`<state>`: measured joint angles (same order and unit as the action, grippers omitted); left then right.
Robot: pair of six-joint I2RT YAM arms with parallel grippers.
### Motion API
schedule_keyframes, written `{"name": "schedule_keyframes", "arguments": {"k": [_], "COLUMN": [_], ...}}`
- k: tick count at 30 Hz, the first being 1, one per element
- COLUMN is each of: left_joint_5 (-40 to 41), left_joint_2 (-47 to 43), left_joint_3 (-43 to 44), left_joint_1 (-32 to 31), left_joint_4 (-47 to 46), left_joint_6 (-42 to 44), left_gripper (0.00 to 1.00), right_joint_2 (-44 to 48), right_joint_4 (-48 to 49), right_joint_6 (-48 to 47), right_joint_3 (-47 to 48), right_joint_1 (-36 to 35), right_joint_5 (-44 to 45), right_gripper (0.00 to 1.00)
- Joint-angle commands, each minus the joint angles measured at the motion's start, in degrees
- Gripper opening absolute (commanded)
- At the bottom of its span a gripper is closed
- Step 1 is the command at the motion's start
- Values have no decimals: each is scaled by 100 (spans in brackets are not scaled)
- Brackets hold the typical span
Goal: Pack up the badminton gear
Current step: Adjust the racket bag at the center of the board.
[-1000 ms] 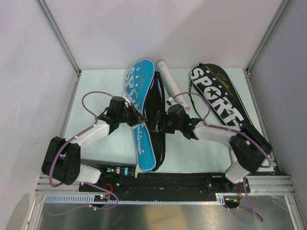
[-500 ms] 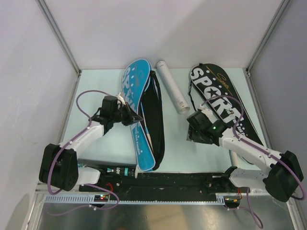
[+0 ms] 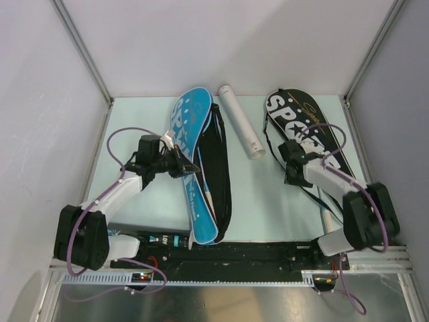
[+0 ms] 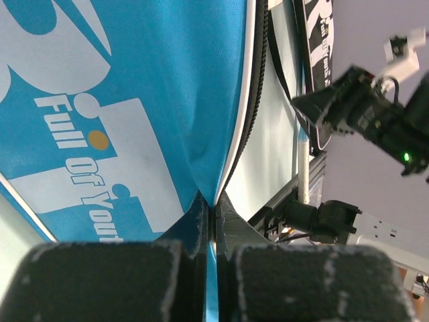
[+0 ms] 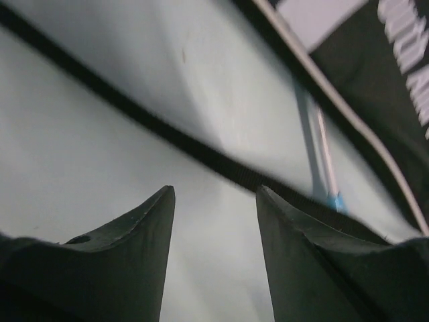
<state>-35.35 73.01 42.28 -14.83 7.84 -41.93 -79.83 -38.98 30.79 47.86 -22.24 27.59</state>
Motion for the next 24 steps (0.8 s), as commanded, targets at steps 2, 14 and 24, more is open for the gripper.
{"name": "schedule_keyframes", "arguments": {"k": [2, 14, 24], "left_joint_5": [-469, -451, -458], "left_joint_2": [-255, -304, -296], "left_joint_3": [-34, -39, -8], "left_joint_1": [143, 266, 399], "left_joint_4": [-157, -152, -155], "left_joint_6": [106, 123, 107], "left_gripper": [0, 0, 0], "right_joint_2": [-1298, -2623, -2540], "right_joint_4": [822, 1996, 1890], "right_joint_6": [-1405, -2697, -2726], "right_joint_3": [983, 1820, 1951], "right_joint_1": [499, 1268, 1871], "right_joint_5": [364, 1560, 187], "right_gripper": [55, 45, 52]}}
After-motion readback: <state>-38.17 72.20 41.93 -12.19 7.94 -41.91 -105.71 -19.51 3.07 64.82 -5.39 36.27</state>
